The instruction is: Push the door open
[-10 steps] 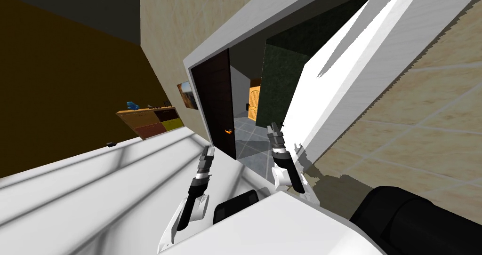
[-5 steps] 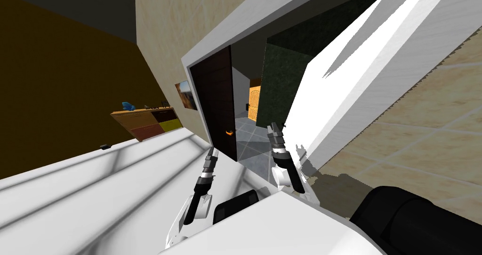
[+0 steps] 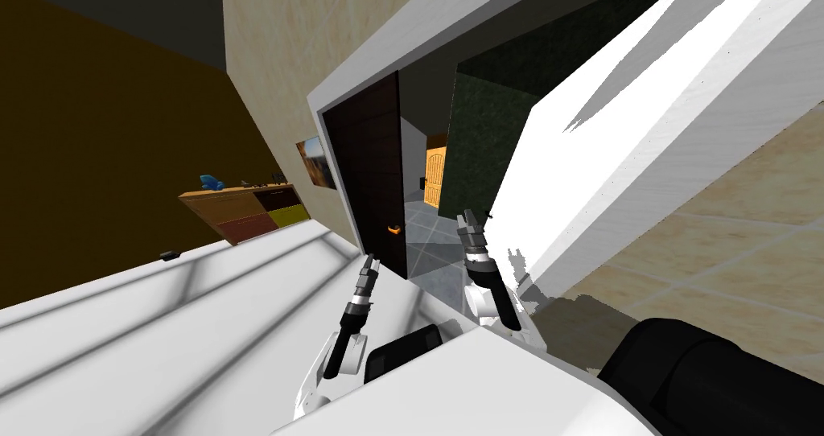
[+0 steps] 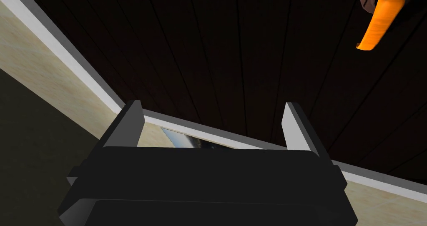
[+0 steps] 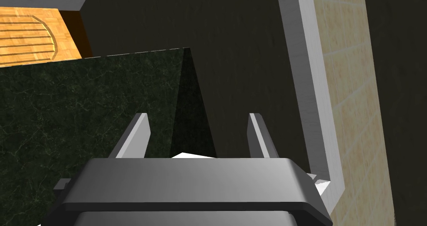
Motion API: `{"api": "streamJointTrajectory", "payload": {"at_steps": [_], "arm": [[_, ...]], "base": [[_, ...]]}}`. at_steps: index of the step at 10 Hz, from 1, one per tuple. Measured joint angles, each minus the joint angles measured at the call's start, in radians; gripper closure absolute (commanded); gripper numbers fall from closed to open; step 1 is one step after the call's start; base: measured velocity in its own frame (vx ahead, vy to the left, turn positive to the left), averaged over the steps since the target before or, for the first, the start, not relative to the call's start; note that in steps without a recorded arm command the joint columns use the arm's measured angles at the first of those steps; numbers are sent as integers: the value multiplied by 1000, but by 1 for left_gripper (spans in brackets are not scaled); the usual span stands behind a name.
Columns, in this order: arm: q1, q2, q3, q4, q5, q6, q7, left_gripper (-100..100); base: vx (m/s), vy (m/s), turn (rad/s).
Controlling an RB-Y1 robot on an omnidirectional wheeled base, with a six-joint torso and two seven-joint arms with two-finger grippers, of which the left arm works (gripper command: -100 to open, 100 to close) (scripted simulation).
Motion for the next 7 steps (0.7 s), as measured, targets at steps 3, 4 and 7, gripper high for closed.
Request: {"api": "streamJointTrajectory", "payload": {"at_steps": [3, 4, 7], "arm": [[-33, -2, -22, 76, -11, -10, 7, -100], [-44, -3, -29, 102, -15, -13, 9, -100], [-71, -4, -52, 157, -26, -8, 17, -100]], "base": [[89, 50, -21], [102, 37, -27], [99, 55, -21]]}}
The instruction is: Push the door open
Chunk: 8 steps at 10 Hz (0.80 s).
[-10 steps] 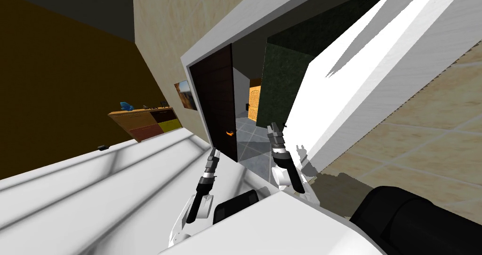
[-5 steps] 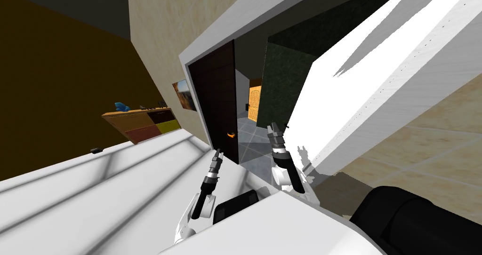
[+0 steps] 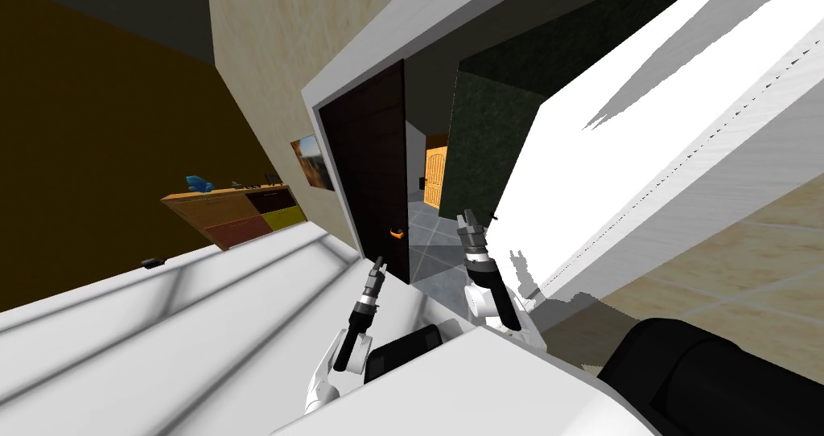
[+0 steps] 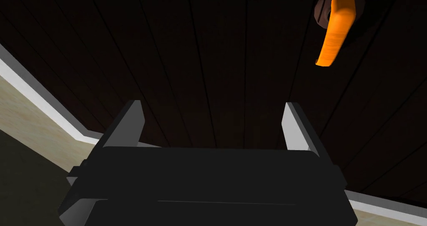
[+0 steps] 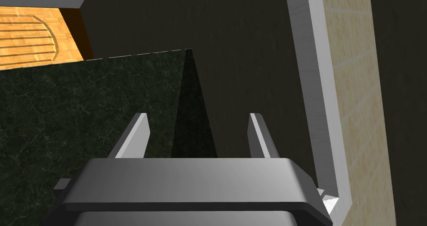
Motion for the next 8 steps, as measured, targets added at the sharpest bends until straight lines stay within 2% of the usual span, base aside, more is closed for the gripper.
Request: {"api": "streamJointTrajectory", "payload": {"at_steps": [1, 3, 7, 8], "arm": [[-14, -7, -6, 36, -4, -8, -1, -100], [-31, -5, -20, 78, -10, -15, 5, -100], [-67, -14, -51, 182, -25, -35, 11, -100], [-75, -15, -61, 197, -30, -31, 14, -100]], "base": [[89, 67, -24], [82, 62, -20], [115, 59, -25], [120, 63, -22]]}}
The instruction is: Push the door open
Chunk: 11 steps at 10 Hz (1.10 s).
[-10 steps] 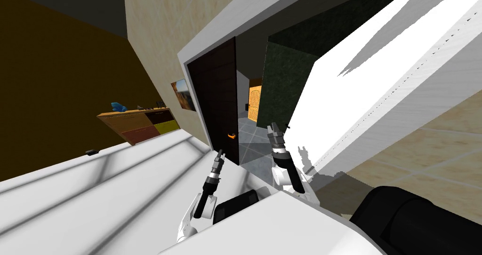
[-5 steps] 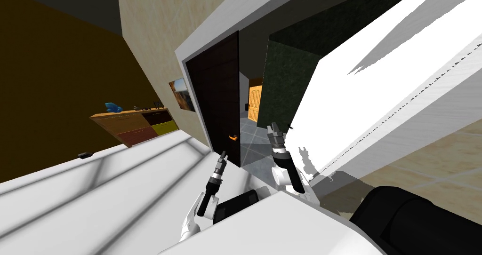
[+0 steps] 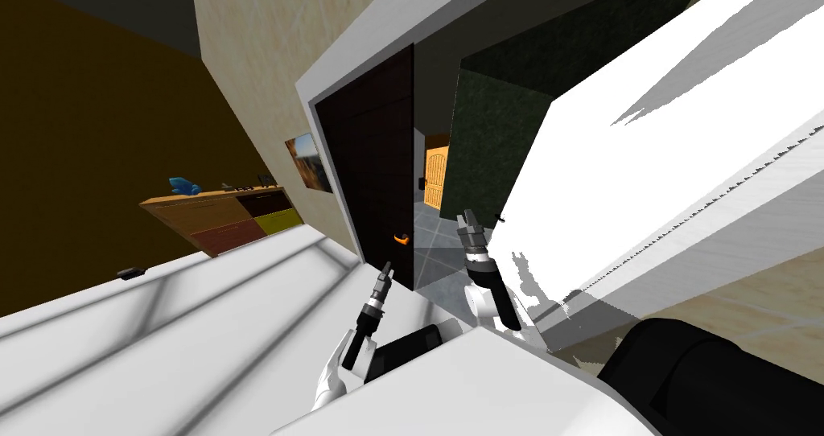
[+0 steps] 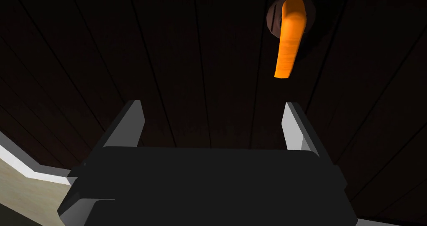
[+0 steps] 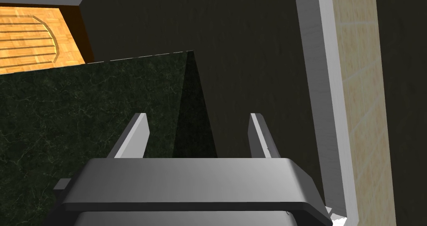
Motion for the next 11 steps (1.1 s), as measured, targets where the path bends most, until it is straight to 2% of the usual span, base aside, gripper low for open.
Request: {"api": "streamJointTrajectory", "payload": {"at_steps": [6, 8, 11], "arm": [[-53, -11, -42, 114, -20, 0, 17, -100], [-60, -15, -51, 149, -25, -12, 18, -100], [-91, -28, -68, 217, -33, -22, 22, -100]], "base": [[104, 53, -19], [81, 35, -12], [117, 60, -23]]}}
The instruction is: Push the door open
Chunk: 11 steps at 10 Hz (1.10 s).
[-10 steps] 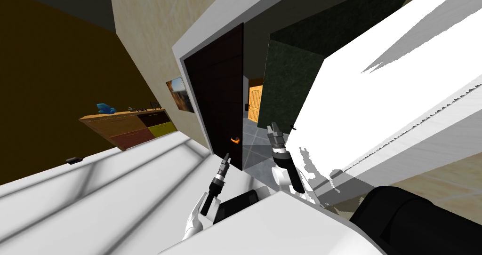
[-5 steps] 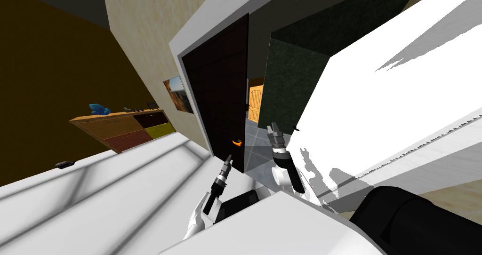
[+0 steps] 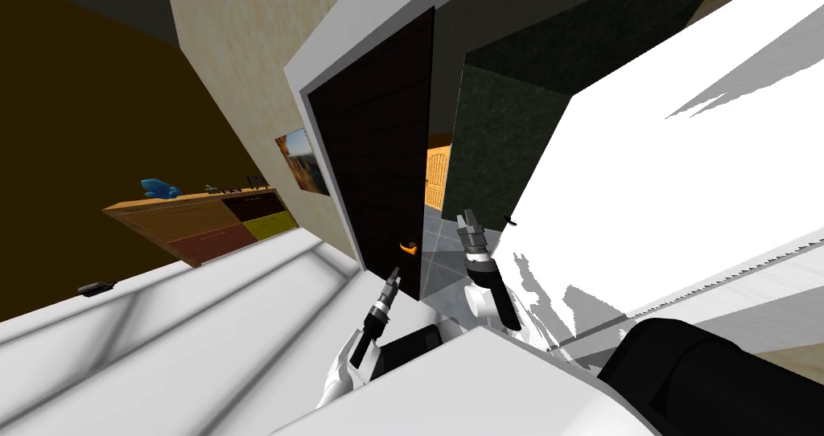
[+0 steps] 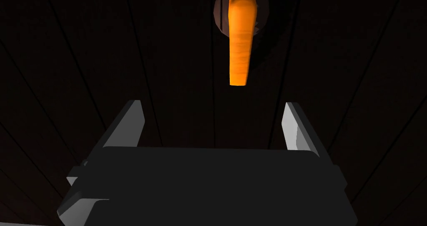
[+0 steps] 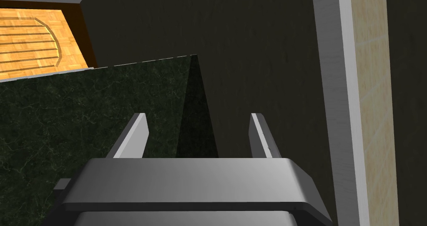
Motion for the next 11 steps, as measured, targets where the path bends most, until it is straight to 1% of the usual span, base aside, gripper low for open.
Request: {"api": "streamJointTrajectory", "payload": {"at_steps": [1, 2, 3, 5, 6, 8, 9, 11], "arm": [[-18, -9, -4, 39, -2, -9, 0, -100], [-11, -5, -17, 30, -9, 0, 6, -100], [-13, -9, -22, 37, -11, 4, 8, -100], [-30, -18, -25, 73, -12, -6, 6, -100], [-31, -18, -25, 76, -12, -7, 6, -100], [-28, -6, -21, 72, -11, -1, 3, -100], [-30, -4, -19, 75, -10, -1, 1, -100], [-34, -7, -14, 85, -7, -3, -4, -100]], "base": [[154, 66, -24], [126, 57, -10], [67, 28, -2], [50, 18, -6], [106, -68, -39], [139, -127, -34], [149, -119, -13], [203, -106, -38]]}}
